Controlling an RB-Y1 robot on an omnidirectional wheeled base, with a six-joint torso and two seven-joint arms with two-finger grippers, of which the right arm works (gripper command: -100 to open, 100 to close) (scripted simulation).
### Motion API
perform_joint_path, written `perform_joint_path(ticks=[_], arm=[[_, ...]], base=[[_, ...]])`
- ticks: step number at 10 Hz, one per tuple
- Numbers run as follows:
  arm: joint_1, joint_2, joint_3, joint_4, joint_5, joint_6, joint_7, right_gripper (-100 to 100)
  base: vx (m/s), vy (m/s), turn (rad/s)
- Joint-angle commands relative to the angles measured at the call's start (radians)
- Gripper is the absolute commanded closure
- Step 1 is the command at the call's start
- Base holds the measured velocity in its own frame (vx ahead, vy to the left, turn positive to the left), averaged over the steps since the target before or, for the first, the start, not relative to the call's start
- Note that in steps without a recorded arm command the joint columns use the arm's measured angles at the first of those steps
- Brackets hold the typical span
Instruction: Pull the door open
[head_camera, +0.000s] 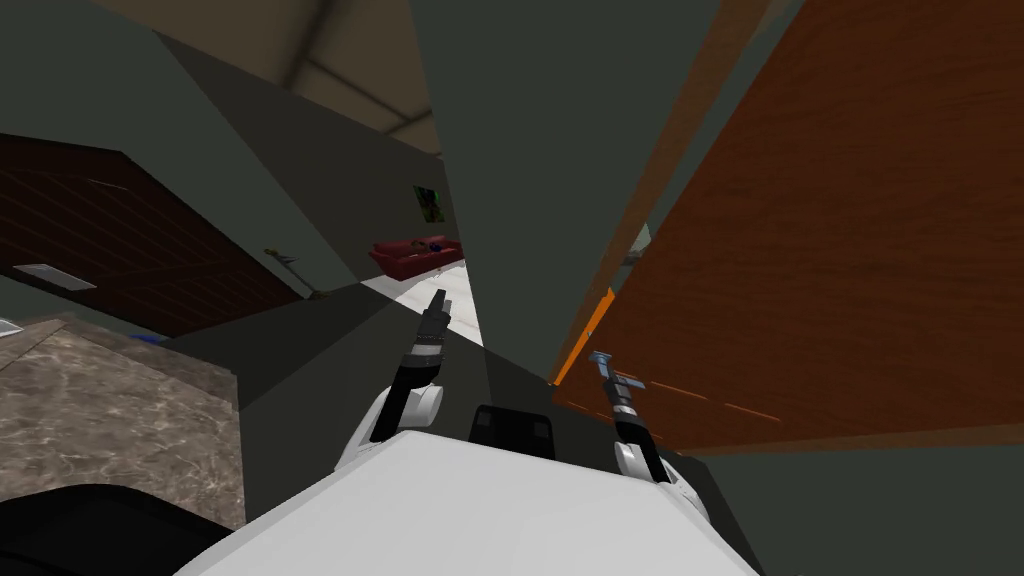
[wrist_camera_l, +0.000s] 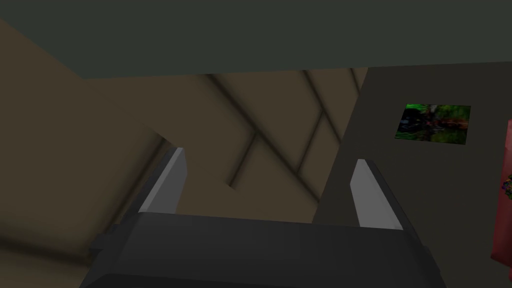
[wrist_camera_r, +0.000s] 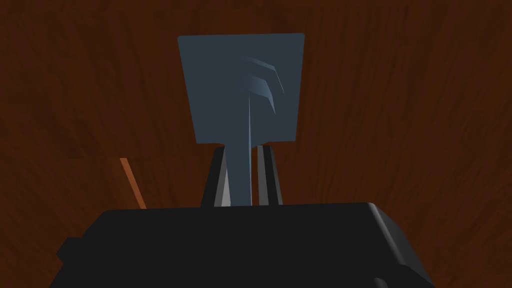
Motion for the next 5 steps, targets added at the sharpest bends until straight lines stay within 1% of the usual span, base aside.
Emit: perform_joint_path(ticks=[1,3,4,5], arm=[[0.011,-0.014,0.019,-0.011,0.007,-0.012,-0.018,100],[0.021,-0.026,0.037,-0.015,0.013,-0.022,-0.033,100],[0.018,-0.021,0.033,-0.016,0.011,-0.015,-0.027,100],[0.037,-0.037,0.057,-0.018,0.013,-0.040,-0.045,100]], base=[[-0.220,-0.064,0.124],[-0.216,-0.056,0.093],[-0.106,-0.019,0.025],[-0.155,-0.054,0.169]])
